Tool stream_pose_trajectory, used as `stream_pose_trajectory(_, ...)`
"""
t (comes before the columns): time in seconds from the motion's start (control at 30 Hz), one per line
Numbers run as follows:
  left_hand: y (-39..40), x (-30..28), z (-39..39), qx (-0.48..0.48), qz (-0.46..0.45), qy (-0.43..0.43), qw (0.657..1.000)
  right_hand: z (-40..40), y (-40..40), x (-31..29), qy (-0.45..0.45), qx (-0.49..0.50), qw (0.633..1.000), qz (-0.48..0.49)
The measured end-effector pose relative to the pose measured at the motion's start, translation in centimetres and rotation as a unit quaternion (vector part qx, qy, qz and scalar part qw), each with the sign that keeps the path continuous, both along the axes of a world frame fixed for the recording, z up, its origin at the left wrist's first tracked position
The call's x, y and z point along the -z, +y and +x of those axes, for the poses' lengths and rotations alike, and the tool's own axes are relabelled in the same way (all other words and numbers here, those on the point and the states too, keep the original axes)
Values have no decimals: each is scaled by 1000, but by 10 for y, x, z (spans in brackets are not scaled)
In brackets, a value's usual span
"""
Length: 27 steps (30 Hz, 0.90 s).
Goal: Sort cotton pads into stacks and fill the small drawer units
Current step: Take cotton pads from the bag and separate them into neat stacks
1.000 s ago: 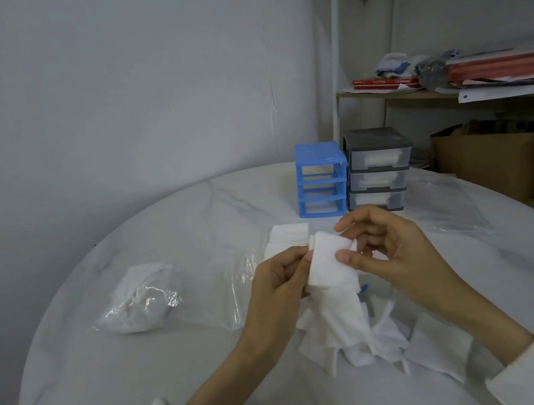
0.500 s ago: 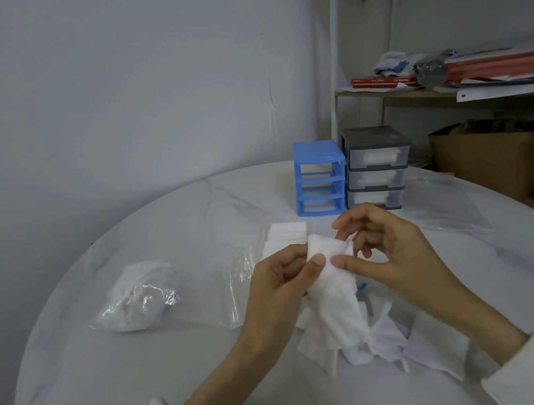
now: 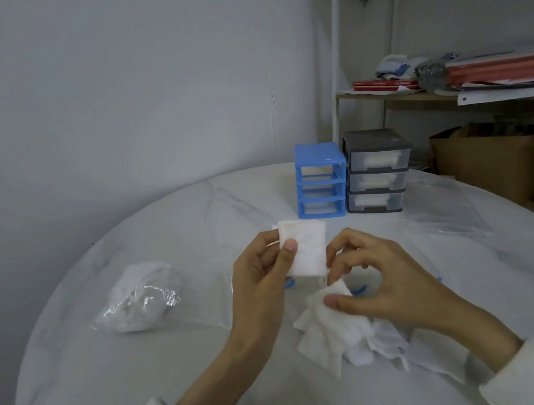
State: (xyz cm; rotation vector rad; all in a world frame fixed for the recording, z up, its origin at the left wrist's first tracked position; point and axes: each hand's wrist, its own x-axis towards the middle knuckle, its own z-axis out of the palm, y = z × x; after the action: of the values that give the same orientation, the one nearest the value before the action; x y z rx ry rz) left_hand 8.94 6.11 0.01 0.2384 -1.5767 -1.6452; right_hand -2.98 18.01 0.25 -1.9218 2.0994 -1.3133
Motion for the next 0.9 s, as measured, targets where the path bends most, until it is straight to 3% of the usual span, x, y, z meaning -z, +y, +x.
stream_pose_trajectory(0.27,-3,5,1,-38,-64,10,997,2,2,-2,-30,-18,999,-8)
stream_pose_trajectory(0.63,-2,8,-2,-31,-75,-45,996,7,4,-10,-208,-21,977,-47)
stream_pose_trajectory(0.9,2,9,-3,30,-62,-50,996,2,1,-8,-250,-36,962,-106)
